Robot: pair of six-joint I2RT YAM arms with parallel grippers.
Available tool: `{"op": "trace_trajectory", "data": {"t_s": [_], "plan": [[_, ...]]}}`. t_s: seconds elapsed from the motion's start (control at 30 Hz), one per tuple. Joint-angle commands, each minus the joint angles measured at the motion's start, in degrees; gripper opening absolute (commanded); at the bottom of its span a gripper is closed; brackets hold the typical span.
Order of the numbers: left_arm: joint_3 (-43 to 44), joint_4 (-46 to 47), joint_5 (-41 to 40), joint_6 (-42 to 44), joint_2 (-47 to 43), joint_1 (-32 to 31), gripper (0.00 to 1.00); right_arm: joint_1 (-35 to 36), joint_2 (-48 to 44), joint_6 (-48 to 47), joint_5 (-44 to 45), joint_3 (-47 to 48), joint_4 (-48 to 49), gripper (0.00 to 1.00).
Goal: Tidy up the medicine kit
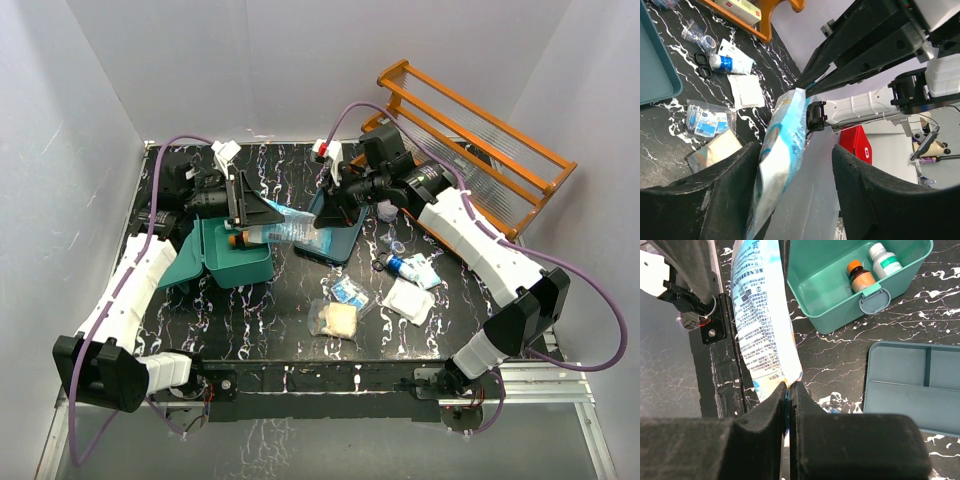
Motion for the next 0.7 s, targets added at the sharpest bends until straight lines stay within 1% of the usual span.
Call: {"op": "trace_trajectory", "data": {"t_s": [0.0,0.1,0.2,0.4,0.5,0.53,0.57,0.6,0.67], "plan": [[-0.25,0.06,3.71,2.09,0.23,0.27,0.56,-0.52,-0.63,-0.02,-1.70,2.74,4.02,0.00],[-0.47,-2.80,3.63,5.01,0.74,0.27,0.53,-1.55,-0.78,1.01,-1.83,2.60,5.45,0.00],[-0.97,-2.27,3.30,5.05,0.98,0.25,0.43,-2.39,-0.99,1.83,-2.26,1.76,6.61,0.00],[-0.65,3.97,2.50,0.85,2.27,0.35,0.18,-2.39,-0.88,1.23,-2.72,0.43,5.49,0.00],[-0.54,5.05,1.98,0.70,2.71,0.57,0.11,-2.40,-0.92,0.78,-1.70,-0.56,5.25,0.00],[-0.46,5.22,1.99,0.68,2.83,0.74,0.09,-2.42,-0.93,1.04,0.40,-1.04,5.25,0.00],[-0.38,5.23,1.94,0.81,2.94,0.96,0.07,-2.45,-0.97,1.26,2.44,-1.62,5.25,0.03],[-0.32,5.16,1.98,0.99,3.04,1.18,0.07,-2.43,-1.13,1.72,5.42,-2.28,5.44,0.08],[0.04,4.20,1.82,1.56,3.28,1.74,0.06,-2.41,-1.55,3.63,13.50,-4.23,6.55,0.21]]}}
